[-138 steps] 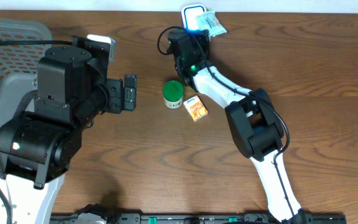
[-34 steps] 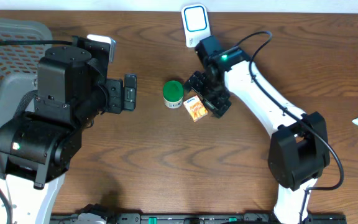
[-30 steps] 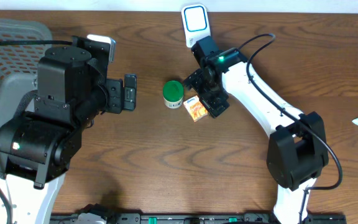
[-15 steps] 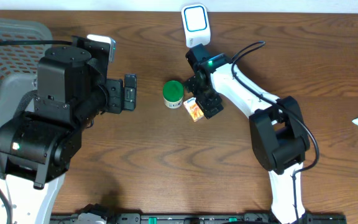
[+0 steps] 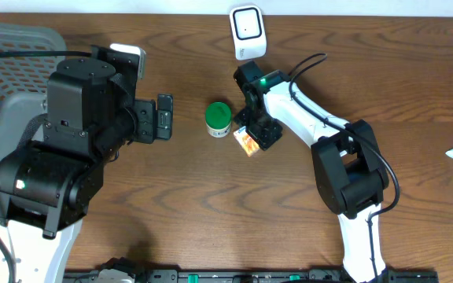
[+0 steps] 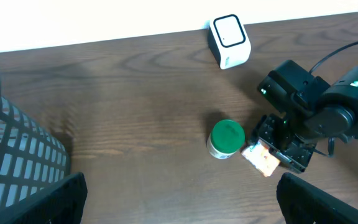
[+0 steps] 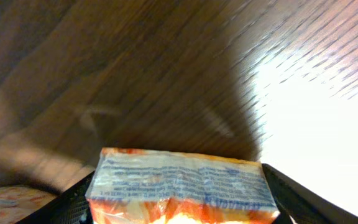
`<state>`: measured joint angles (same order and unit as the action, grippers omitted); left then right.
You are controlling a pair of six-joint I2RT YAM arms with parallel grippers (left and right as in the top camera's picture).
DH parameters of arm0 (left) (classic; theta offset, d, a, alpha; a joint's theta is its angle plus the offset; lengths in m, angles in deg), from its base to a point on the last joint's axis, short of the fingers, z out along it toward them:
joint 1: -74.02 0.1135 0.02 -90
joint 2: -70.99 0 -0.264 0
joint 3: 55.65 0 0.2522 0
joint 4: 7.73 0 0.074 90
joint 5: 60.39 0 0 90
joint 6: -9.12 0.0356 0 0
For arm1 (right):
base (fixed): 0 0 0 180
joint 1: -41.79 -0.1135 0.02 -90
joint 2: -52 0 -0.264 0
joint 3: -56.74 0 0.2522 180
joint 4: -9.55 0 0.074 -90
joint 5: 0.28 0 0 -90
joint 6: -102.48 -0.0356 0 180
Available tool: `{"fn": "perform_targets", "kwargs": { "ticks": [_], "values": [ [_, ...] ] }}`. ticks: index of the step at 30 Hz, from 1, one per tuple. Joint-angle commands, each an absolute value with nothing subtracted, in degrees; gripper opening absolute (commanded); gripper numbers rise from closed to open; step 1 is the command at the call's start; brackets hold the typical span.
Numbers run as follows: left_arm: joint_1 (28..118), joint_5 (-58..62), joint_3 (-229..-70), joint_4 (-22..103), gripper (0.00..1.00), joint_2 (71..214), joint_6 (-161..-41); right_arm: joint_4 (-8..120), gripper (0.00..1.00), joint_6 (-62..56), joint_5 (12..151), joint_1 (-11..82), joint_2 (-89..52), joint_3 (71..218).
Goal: Scan the item barcode
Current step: 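Reach the right gripper to the orange snack pack and grasp it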
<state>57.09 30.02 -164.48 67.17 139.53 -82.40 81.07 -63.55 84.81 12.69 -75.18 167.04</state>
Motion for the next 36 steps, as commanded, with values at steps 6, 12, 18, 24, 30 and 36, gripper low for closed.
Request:
{"fn": "perform_targets", "kwargs": {
  "ticks": [6, 12, 18, 24, 30, 36],
  "values": [
    [57.35, 30.74, -164.24, 67.15, 0.98, 139.48, -82.69, 82.69, 0.67, -34.72, 89.44, 16.01, -75.61, 167.21],
    [57.35, 30.74, -164.24, 67.15, 0.98, 139.48, -82.69, 85.42, 0.88, -9.65, 95.67, 19.90, -75.61, 167.25],
    [57.35, 30.74, -164.24, 67.15, 0.98, 139.48, -82.69, 90.75, 0.99, -5.80, 94.95, 22.37, -74.48, 169.18],
    [57.35, 30.74, -164.24, 67.15, 0.98, 139.48, -82.71, 92.48, 0.99, -11.18, 82.89, 22.59, -73.17, 170.03],
    [57.35, 30.74, -164.24, 67.15, 0.98, 139.48, -82.69, 90.99, 0.99, -12.78, 82.19, 21.25, -73.19, 168.85],
    [57.35, 30.74, -164.24, 67.15, 0.98, 139.48, -82.69, 89.90, 0.99, -19.97, 83.46, 20.95, -73.21, 164.92]
  ]
}}
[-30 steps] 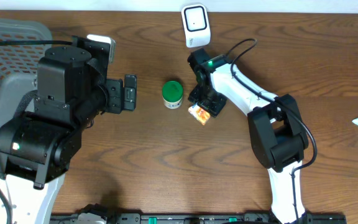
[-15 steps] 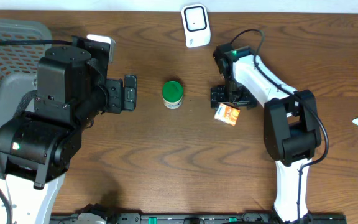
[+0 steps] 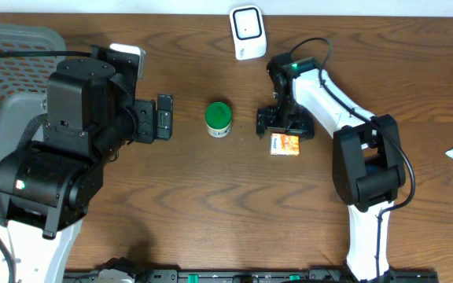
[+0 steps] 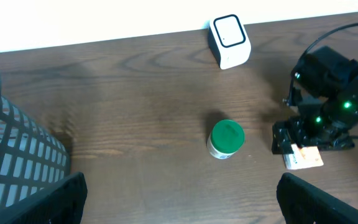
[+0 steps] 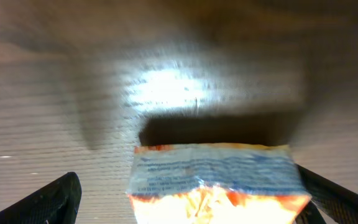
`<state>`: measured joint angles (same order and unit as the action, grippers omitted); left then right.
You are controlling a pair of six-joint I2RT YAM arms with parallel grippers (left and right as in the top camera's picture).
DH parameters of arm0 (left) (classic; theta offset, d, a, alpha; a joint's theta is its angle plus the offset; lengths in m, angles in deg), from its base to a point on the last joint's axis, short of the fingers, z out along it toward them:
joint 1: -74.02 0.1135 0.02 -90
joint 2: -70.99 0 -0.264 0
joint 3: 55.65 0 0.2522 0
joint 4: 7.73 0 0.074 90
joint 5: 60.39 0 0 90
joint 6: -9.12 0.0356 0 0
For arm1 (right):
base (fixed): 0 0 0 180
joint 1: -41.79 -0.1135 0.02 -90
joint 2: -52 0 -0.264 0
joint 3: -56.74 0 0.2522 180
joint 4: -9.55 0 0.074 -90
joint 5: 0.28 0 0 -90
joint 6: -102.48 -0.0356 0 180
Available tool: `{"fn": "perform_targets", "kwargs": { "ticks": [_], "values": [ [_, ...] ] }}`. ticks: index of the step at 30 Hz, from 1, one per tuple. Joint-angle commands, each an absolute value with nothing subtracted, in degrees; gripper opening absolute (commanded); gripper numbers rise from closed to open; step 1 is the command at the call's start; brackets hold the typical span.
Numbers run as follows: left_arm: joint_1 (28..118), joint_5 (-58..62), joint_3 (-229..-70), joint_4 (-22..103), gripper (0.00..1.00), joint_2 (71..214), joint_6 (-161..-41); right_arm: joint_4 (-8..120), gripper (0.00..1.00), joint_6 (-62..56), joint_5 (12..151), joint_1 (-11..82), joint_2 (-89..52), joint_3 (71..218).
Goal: Scan the item barcode
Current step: 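Reach the right gripper to the orange snack pack and grasp it, then lift the orange snack pack and turn it with the right gripper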
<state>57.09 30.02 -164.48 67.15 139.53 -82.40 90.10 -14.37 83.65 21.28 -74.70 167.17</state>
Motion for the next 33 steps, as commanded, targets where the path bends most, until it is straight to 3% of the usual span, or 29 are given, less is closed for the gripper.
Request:
{"fn": "perform_targets", "kwargs": {
  "ticks": [1, 9, 12, 18, 21, 33],
  "values": [
    [57.35, 30.74, -164.24, 67.15, 0.98, 139.48, -82.69, 89.59, 0.99, -20.82, 83.43, 20.95, -73.21, 164.26],
    [57.35, 30.74, -164.24, 67.15, 0.98, 139.48, -82.69, 87.67, 0.99, -17.45, 85.60, 20.90, -73.21, 161.37],
    [57.35, 30.74, -164.24, 67.15, 0.98, 139.48, -82.69, 87.65, 0.86, -17.50, 85.73, 20.88, -73.21, 160.43],
    [57.35, 30.74, -164.24, 67.15, 0.98, 139.48, -82.69, 86.97, 0.79, -17.50, 85.75, 20.90, -73.21, 160.15],
    [57.35, 30.74, -164.24, 67.15, 0.98, 139.48, -82.69, 86.67, 0.61, -17.50, 85.73, 20.90, -73.21, 160.17],
    [57.35, 30.74, -164.24, 67.13, 0.98, 139.48, -82.69, 87.89, 0.61, -14.64, 78.47, 23.70, -73.14, 160.89]
  ]
}}
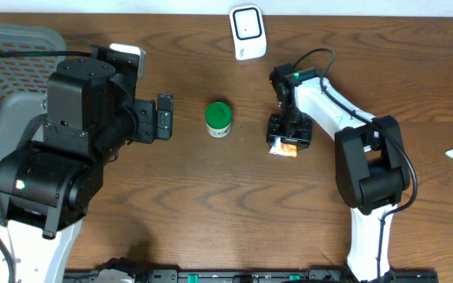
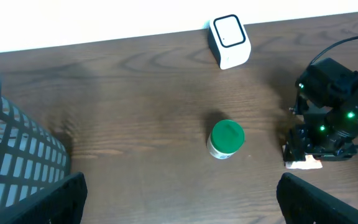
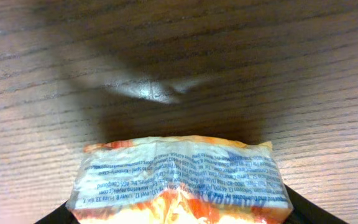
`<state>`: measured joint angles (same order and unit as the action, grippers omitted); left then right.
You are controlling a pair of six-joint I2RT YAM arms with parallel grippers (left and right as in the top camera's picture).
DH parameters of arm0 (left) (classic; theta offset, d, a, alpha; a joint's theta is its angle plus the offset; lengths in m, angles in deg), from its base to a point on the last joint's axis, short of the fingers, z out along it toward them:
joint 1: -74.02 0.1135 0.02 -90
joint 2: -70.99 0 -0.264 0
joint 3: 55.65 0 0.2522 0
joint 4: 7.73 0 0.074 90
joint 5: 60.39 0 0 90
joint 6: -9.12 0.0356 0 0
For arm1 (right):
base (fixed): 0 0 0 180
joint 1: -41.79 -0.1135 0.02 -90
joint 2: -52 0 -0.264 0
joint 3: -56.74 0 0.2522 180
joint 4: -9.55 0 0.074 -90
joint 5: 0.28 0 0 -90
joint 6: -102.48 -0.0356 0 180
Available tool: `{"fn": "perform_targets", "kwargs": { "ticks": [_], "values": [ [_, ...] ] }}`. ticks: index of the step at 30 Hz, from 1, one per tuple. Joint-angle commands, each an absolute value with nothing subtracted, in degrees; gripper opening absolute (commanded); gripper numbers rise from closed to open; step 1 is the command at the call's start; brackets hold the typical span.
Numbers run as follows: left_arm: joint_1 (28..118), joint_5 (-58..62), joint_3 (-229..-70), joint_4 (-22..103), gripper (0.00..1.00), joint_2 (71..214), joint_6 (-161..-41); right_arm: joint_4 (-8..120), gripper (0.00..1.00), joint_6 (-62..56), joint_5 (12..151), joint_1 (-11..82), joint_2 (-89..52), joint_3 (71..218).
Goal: Scan the item barcode
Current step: 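Lift the orange snack pack and turn it with the right gripper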
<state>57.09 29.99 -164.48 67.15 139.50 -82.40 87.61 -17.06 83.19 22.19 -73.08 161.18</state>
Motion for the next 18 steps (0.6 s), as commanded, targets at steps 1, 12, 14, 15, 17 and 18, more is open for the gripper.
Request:
{"fn": "perform_targets", "kwargs": {
  "ticks": [1, 12, 14, 15, 17, 18],
  "values": [
    [57.35, 30.71, -164.24, 67.15, 0.98, 139.48, -82.69, 88.55, 0.60, -13.06, 75.00, 24.47, -73.14, 161.09],
    [57.35, 30.74, -164.24, 67.15, 0.98, 139.48, -82.69, 99.56, 0.64, -6.70, 57.88, 30.15, -73.14, 161.16],
    [57.35, 30.74, -164.24, 67.15, 0.98, 139.48, -82.69, 101.29, 0.64, -6.02, 55.68, 30.89, -73.14, 161.16],
    [57.35, 30.74, -164.24, 67.15, 0.98, 139.48, -82.69, 101.94, 0.64, -4.76, 54.08, 31.18, -73.14, 161.16],
    [57.35, 30.74, -164.24, 67.15, 0.98, 139.48, -82.69, 103.10, 0.64, -2.37, 51.57, 31.59, -73.14, 161.16],
    [57.35, 30.74, -164.24, 67.15, 0.98, 139.48, -82.69, 103.67, 0.64, -2.00, 51.11, 31.64, -73.14, 161.16]
  ]
}}
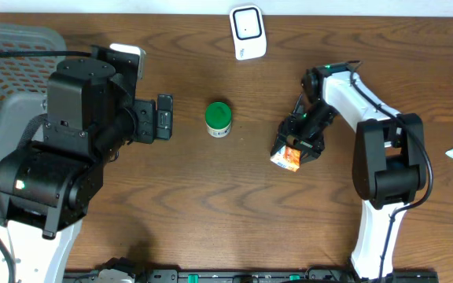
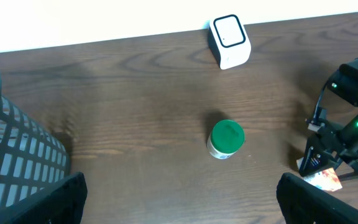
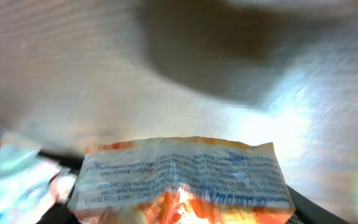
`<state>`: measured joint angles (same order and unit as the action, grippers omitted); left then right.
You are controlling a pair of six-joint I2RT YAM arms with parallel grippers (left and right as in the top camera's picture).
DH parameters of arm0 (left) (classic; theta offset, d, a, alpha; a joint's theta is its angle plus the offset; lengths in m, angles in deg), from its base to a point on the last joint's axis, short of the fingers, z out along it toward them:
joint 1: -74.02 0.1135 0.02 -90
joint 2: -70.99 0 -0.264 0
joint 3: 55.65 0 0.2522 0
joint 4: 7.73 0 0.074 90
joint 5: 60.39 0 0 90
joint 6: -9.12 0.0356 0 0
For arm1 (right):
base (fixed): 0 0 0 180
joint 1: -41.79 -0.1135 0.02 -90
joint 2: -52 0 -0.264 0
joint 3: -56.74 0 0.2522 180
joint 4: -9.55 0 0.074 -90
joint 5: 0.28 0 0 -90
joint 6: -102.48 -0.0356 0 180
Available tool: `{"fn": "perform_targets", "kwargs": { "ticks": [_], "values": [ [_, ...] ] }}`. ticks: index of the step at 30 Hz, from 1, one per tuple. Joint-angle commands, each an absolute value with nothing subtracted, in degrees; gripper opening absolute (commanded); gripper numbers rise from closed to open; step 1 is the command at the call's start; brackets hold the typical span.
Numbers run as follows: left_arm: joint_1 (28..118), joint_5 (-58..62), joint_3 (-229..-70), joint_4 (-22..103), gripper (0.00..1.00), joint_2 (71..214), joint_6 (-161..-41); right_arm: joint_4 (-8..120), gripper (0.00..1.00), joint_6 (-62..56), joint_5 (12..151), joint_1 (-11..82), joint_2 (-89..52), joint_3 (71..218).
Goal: Scan the item barcode
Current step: 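Lift the orange snack pack and turn it with the right gripper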
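Observation:
A small orange and white packet (image 1: 288, 157) with blue print is held by my right gripper (image 1: 297, 141), shut on it, right of the table's middle. In the right wrist view the packet (image 3: 179, 177) fills the lower frame between the fingers. The white barcode scanner (image 1: 247, 31) stands at the table's far edge, well behind the packet. From the left wrist view the scanner (image 2: 230, 40) and the packet (image 2: 322, 179) both show. My left gripper (image 1: 164, 116) stays at the left, open, fingertips (image 2: 48, 202) wide apart with nothing between them.
A green-lidded jar (image 1: 219, 119) stands between the two grippers. A grey mesh basket sits at the far left. Other packets lie at the table's right edge. A small white box (image 1: 128, 55) is behind the left arm.
My right gripper with the packet has swung a little to the right and toward the front, turning its wrist. The left arm, jar and scanner have not moved.
First my right gripper held the packet just right of the green jar. It then held it farther right, below the scanner's right side. Then it stood a little lower over the packet. Now the packet hangs tilted farther right. The left arm stayed still throughout.

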<state>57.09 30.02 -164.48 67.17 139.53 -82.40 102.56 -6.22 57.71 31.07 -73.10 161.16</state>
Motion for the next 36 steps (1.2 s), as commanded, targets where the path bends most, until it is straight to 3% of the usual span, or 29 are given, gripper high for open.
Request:
{"fn": "perform_targets", "kwargs": {
  "ticks": [1, 13, 36],
  "values": [
    [57.35, 30.74, -164.24, 67.15, 0.98, 139.48, -82.69, 104.35, 0.64, -1.98, 51.02, 31.68, -73.14, 161.16],
    [57.35, 30.74, -164.24, 67.15, 0.98, 139.46, -82.69, 112.28, 0.65, 2.96, 47.57, 31.59, -73.14, 161.16],
    [57.35, 30.74, -164.24, 67.15, 0.98, 139.48, -82.69, 114.21, 0.64, 4.03, 47.59, 31.59, -73.14, 161.16]
  ]
}}
